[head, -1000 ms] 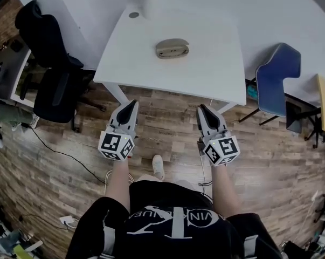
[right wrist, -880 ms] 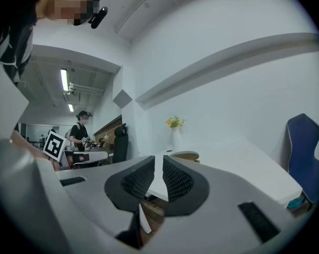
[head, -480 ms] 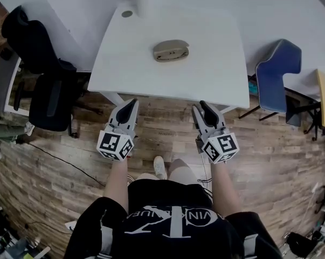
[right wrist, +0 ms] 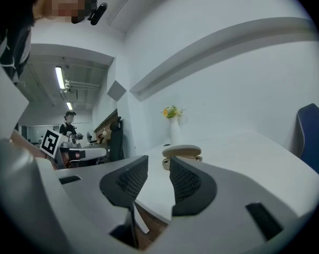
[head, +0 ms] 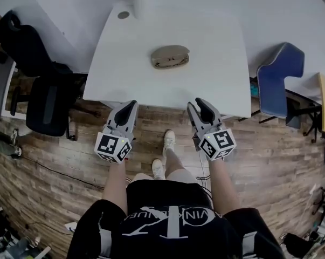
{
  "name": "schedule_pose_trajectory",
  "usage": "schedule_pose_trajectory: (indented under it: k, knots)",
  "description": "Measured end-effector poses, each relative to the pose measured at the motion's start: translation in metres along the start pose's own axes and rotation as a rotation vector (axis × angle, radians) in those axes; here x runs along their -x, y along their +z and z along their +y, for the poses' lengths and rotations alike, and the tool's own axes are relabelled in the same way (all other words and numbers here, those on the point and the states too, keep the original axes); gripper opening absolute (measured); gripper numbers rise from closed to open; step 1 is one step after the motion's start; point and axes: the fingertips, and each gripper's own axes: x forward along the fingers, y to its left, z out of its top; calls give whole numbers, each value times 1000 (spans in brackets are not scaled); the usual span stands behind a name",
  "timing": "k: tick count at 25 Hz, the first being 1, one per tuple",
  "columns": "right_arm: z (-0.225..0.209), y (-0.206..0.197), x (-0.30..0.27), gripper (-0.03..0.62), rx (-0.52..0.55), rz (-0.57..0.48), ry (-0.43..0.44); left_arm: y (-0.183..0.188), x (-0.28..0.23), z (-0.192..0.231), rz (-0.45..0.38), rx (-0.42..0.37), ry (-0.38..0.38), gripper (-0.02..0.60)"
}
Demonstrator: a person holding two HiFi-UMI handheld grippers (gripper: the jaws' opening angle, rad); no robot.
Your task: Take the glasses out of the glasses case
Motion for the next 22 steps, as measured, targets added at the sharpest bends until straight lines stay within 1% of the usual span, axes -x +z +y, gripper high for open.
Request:
schedule_pose_trajectory:
  k: [11,22]
  knots:
    - [-41,1,-65,117,24,64,23,-9,-68,23,43,-7,-27,15]
    - [-71,-5,-116,117,28,127,50,-18,-115,46,80,12,-29,15]
